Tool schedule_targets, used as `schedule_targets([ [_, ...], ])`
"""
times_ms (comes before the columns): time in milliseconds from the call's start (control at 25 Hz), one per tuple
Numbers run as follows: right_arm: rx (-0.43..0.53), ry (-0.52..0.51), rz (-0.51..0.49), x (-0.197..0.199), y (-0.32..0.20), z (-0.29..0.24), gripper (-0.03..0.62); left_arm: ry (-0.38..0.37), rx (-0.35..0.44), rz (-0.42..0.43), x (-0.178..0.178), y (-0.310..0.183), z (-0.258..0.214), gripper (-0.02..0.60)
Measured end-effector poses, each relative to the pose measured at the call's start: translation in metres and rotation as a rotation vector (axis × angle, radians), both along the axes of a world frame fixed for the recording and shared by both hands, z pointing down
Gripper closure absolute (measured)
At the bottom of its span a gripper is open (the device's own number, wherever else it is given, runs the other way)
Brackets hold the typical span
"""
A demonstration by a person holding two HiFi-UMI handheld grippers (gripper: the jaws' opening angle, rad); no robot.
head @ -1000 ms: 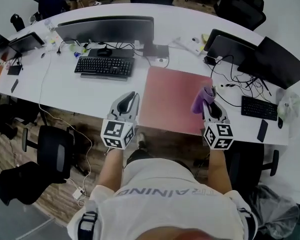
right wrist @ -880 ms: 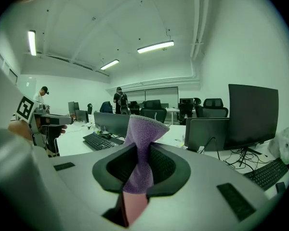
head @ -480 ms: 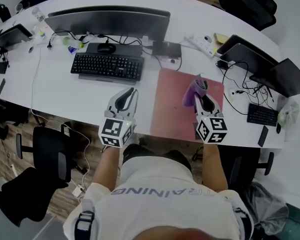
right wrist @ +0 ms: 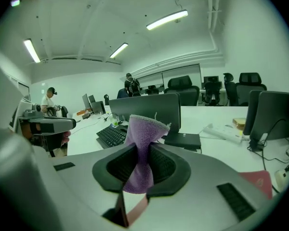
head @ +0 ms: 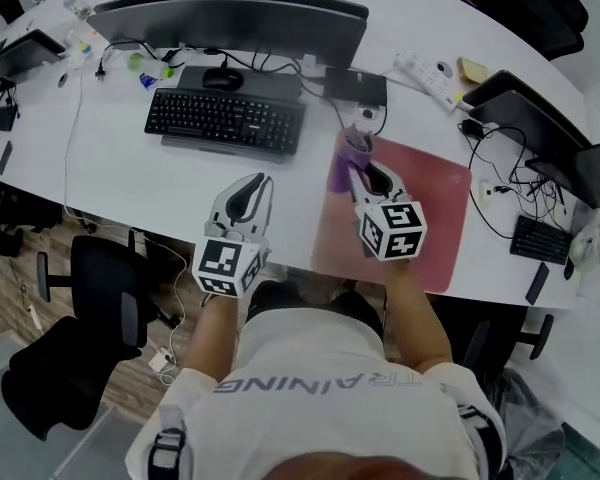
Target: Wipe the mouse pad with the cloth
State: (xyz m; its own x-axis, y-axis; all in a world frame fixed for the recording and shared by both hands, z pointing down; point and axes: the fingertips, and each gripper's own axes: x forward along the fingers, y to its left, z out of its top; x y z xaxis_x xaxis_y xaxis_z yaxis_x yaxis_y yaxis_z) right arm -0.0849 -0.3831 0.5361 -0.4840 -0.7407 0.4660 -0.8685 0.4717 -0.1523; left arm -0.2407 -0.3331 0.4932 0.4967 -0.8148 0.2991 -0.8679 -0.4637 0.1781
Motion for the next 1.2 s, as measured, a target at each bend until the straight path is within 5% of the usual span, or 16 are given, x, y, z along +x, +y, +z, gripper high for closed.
schedule_targets([
  [440,-0.205,0.078,-0.063,-0.035,-0.047,0.116,0.51,-0.064,-0.073,-0.083,-0.016,0.012,0.029,0.548],
  [640,-0.303,0.155,-0.027,-0.018,-0.064,0.17,0.51,-0.065,-0.107,-0.091,-0.011,0.016,0.039,0.548],
  [1200,-0.356,0.166,-0.011,0.047,-0.066,0.191,0.51,-0.071,-0.119,-0.061,0.048,0.012,0.035,0.548],
])
